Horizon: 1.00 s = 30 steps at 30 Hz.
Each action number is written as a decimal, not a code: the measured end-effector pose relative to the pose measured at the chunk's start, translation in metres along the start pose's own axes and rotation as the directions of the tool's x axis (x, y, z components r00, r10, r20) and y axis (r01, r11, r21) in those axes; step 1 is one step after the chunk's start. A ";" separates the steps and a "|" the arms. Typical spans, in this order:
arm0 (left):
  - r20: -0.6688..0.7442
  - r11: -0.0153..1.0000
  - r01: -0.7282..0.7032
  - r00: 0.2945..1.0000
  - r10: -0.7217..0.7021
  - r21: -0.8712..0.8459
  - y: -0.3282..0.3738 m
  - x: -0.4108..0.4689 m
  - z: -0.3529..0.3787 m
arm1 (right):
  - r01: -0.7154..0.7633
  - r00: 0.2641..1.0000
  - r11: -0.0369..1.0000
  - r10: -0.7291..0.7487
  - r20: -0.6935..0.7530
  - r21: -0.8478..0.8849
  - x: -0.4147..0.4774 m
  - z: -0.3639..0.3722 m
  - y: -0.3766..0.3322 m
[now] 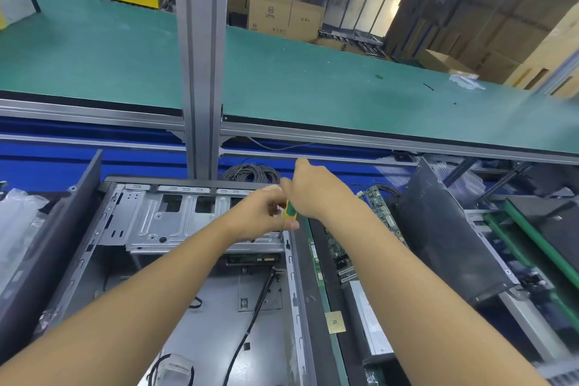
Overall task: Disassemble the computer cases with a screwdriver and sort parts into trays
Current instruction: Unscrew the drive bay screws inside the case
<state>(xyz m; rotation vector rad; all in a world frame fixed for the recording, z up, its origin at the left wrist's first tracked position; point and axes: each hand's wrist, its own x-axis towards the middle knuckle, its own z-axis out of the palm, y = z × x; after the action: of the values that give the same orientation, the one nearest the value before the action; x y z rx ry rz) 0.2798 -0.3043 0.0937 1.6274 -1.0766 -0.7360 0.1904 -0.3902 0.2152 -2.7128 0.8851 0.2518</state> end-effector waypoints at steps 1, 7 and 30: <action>0.008 0.997 0.008 1.000 -0.007 -0.071 -0.001 -0.002 -0.003 | 0.031 0.999 1.000 -0.031 0.039 -0.002 0.001 -0.003 0.002; -0.029 0.997 0.038 0.999 -0.040 -0.070 -0.003 0.000 -0.009 | 0.102 0.986 0.995 -0.102 0.133 0.007 -0.004 -0.010 0.003; 0.060 0.985 0.030 0.998 -0.020 -0.173 -0.019 0.007 -0.006 | 0.166 0.986 0.983 -0.166 -0.012 0.073 0.007 0.000 0.010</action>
<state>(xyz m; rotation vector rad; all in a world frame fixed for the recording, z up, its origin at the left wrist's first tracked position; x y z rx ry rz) 0.2929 -0.3061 0.0774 1.4814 -1.0050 -0.8738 0.1898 -0.4016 0.2119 -2.7004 0.6506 0.1732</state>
